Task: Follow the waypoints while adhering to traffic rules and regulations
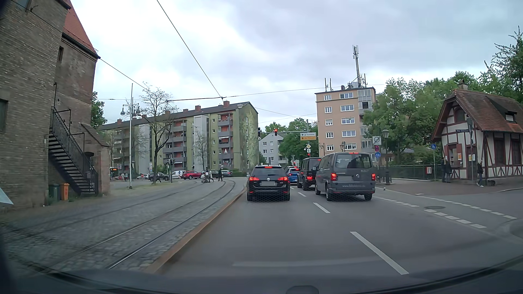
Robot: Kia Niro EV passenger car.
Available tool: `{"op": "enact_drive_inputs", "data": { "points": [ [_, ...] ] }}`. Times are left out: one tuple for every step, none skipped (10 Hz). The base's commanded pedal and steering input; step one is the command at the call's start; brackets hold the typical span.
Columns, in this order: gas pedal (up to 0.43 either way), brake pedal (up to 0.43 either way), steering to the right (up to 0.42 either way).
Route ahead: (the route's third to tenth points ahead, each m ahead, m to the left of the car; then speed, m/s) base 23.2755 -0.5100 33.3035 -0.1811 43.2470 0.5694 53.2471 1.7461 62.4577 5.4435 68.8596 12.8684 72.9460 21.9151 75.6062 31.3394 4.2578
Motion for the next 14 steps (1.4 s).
{"op": "enact_drive_inputs", "data": {
  "points": [
    [0.039, 0.0, -0.015],
    [0.028, 0.0, -0.014],
    [0.008, 0.0, -0.014],
    [0.0, 0.0, -0.014],
    [0.0, 0.0, -0.015],
    [0.0, 0.0, -0.014],
    [0.0, 0.0, -0.014],
    [0.0, 0.0, -0.014],
    [0.0, 0.0, -0.014],
    [0.0, 0.0, -0.014],
    [0.0, 0.0, -0.013],
    [0.0, 0.0, -0.012],
    [0.0, 0.0, -0.009],
    [0.0, 0.0, -0.008]
  ]
}}
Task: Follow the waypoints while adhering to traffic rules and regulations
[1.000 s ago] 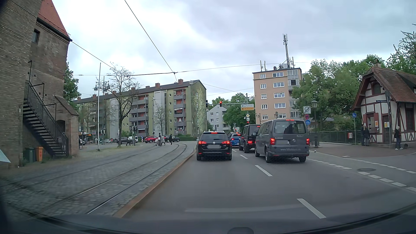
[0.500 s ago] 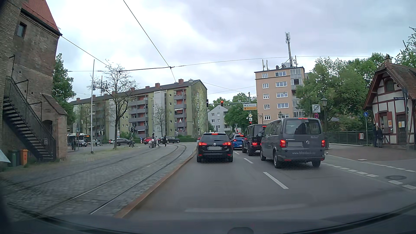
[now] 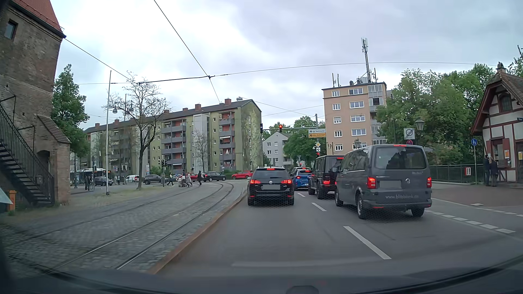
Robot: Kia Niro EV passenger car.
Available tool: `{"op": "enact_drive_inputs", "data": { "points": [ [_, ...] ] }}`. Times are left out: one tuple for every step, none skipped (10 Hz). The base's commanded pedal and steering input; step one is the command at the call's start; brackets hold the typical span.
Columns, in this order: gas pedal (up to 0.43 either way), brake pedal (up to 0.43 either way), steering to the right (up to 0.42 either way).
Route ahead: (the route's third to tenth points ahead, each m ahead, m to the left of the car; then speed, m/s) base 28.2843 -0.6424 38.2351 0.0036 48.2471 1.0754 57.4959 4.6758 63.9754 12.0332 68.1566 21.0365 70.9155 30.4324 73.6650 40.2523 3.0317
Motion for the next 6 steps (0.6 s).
{"op": "enact_drive_inputs", "data": {
  "points": [
    [0.0, 0.0, -0.007],
    [0.0, 0.0, -0.007],
    [0.0, 0.0, -0.007],
    [0.0, 0.0, -0.007],
    [0.0, 0.0, -0.007],
    [0.0, 0.0, -0.007]
  ]
}}
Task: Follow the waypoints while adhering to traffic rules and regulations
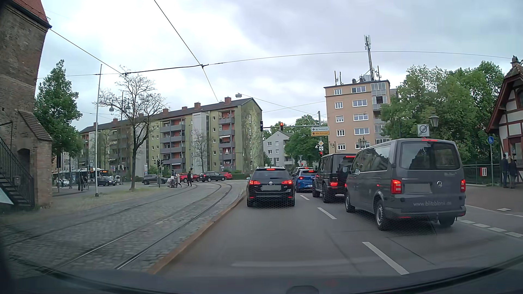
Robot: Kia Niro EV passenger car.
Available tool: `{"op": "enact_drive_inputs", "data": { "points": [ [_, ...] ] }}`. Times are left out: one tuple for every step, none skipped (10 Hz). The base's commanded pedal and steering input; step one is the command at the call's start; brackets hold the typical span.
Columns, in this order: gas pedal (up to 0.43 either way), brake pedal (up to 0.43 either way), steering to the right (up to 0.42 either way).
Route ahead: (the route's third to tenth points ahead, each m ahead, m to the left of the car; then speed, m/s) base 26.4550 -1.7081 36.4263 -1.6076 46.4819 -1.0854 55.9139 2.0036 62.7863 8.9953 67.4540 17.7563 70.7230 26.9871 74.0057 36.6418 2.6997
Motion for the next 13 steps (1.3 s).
{"op": "enact_drive_inputs", "data": {
  "points": [
    [0.0, 0.0, -0.007],
    [0.0, 0.0, -0.007],
    [0.0, 0.0, -0.007],
    [0.0, 0.0, -0.007],
    [0.0, 0.0, -0.007],
    [0.0, 0.0, -0.007],
    [0.0, 0.006, -0.007],
    [0.0, 0.006, -0.007],
    [0.0, 0.012, -0.006],
    [0.0, 0.018, -0.006],
    [0.0, 0.018, -0.006],
    [0.0, 0.024, -0.006],
    [0.0, 0.03, -0.006]
  ]
}}
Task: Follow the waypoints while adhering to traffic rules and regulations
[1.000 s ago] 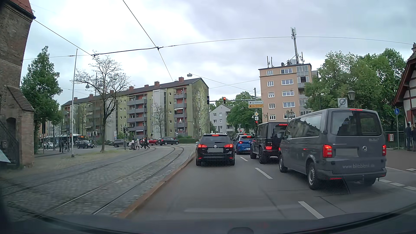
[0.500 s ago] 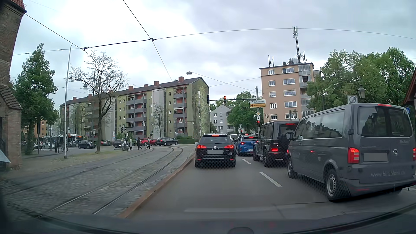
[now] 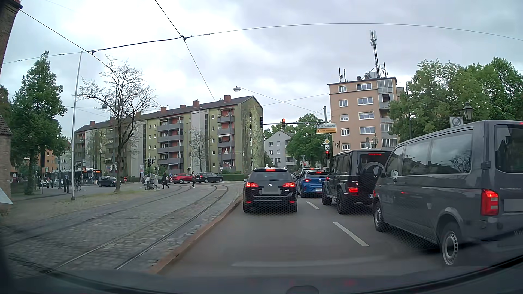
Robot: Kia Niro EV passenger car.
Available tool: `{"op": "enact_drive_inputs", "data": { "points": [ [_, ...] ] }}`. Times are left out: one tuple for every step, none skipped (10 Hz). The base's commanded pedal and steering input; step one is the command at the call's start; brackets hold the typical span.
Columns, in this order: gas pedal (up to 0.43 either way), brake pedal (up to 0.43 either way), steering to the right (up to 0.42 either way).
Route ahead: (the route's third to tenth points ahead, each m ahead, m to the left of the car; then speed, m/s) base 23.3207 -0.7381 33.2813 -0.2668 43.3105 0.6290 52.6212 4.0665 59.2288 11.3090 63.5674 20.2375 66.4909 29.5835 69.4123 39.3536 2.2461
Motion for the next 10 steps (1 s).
{"op": "enact_drive_inputs", "data": {
  "points": [
    [0.0, 0.03, -0.006],
    [0.0, 0.037, -0.006],
    [0.0, 0.043, -0.005],
    [0.0, 0.049, -0.005],
    [0.0, 0.049, -0.006],
    [0.0, 0.049, -0.005],
    [0.0, 0.055, -0.006],
    [0.0, 0.061, -0.006],
    [0.0, 0.061, -0.007],
    [0.0, 0.067, -0.007]
  ]
}}
